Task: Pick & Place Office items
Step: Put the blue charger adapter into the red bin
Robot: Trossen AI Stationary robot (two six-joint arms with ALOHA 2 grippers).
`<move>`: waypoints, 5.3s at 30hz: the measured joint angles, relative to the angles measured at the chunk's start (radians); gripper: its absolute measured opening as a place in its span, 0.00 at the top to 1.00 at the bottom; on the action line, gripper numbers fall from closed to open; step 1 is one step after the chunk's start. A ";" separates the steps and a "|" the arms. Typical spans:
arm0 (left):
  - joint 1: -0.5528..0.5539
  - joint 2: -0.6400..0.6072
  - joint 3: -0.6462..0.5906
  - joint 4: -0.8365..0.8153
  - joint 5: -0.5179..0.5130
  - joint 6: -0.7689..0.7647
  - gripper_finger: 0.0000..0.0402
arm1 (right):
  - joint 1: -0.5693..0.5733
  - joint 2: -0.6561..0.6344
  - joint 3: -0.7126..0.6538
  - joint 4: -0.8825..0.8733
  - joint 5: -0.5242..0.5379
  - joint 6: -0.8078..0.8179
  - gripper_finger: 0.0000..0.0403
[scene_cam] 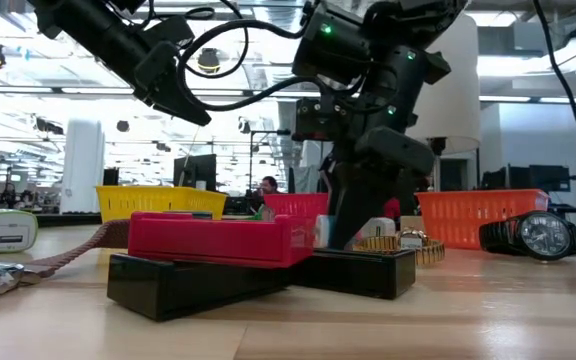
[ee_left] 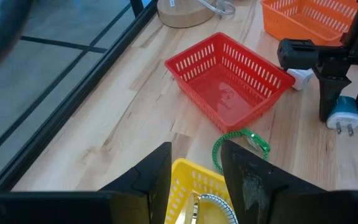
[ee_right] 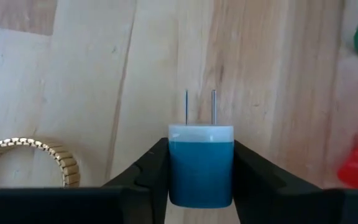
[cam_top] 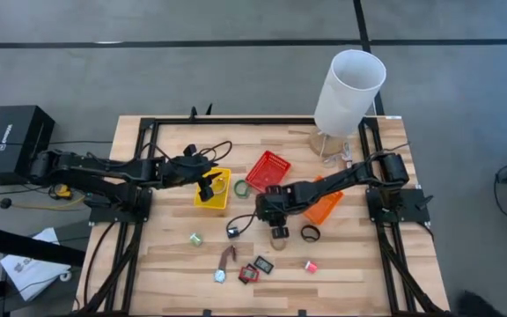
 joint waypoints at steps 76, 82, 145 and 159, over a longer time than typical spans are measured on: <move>-0.011 0.001 -0.074 0.117 0.000 -0.049 0.66 | -0.361 -0.225 -0.063 0.144 0.153 -0.229 0.68; -0.011 0.001 -0.074 0.122 0.000 -0.049 0.66 | -0.358 -0.235 -0.062 0.167 0.152 -0.224 0.68; -0.011 0.001 -0.074 0.131 0.001 -0.049 0.66 | -0.251 -0.234 -0.153 0.202 0.189 0.170 0.66; -0.011 0.001 -0.073 0.134 0.001 -0.052 0.66 | -0.212 -0.101 -0.154 0.264 0.219 0.215 0.67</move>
